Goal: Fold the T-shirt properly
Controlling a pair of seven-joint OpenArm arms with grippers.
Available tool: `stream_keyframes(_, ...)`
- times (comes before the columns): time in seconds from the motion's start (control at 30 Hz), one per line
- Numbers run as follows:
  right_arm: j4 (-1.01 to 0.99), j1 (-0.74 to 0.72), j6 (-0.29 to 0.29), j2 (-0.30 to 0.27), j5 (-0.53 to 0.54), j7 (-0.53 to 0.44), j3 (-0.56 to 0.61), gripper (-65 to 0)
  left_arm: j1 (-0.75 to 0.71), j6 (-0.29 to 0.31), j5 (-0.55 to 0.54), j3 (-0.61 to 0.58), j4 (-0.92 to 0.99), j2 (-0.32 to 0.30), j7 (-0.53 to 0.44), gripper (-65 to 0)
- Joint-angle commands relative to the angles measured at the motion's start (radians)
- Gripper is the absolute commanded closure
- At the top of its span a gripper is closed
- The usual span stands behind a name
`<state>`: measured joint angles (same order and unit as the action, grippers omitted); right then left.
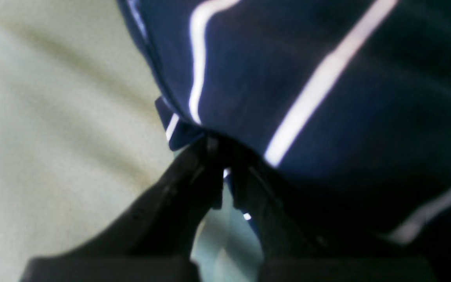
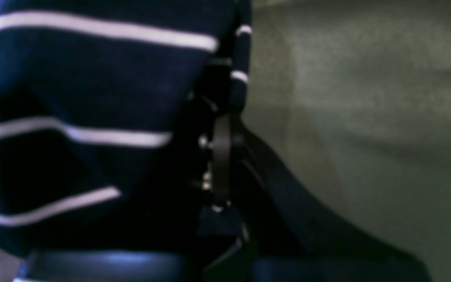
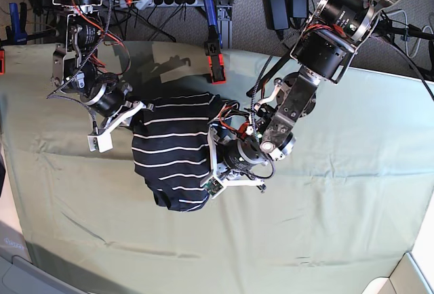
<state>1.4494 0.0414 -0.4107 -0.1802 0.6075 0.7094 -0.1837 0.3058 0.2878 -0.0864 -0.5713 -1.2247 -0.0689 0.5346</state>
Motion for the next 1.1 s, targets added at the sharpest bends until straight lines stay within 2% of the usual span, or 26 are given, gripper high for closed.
stream_keyframes(0.0,0.017,-0.011,-0.054,-0.008,0.01,0.005,-0.013,0.0,0.027,-0.019,-0.006,0.016,-0.029,0.007,-0.017,-3.0)
stream_keyframes(0.2,0.019,-0.011,-0.054,-0.012,0.01,0.006,-0.07,0.0,0.025,-0.019,-0.018,0.117,-0.11,0.007,0.042,-3.0)
stream_keyframes(0.47,0.048,-0.013,-0.054,-0.102,0.014,0.007,-0.077,0.0,-0.039,-0.019,-0.051,0.138,-0.272,-0.001,0.114,-3.0)
stream_keyframes(0.6,0.084,-0.012,-0.054,-0.133,0.014,0.039,-0.079,0.0,-0.134,-0.019,-0.052,0.184,-0.387,-0.001,0.117,-3.0)
stream_keyframes(0.77,0.093,-0.01,-0.054,-0.167,0.014,0.048,-0.088,0.0,-0.262,-0.019,-0.052,0.306,-0.525,-0.003,0.164,-3.0)
stream_keyframes(1.07,0.105,0.068,-0.054,-0.188,0.048,0.053,-0.179,0.0,-0.549,-0.018,-0.127,0.476,-0.77,-0.113,0.166,-3.0)
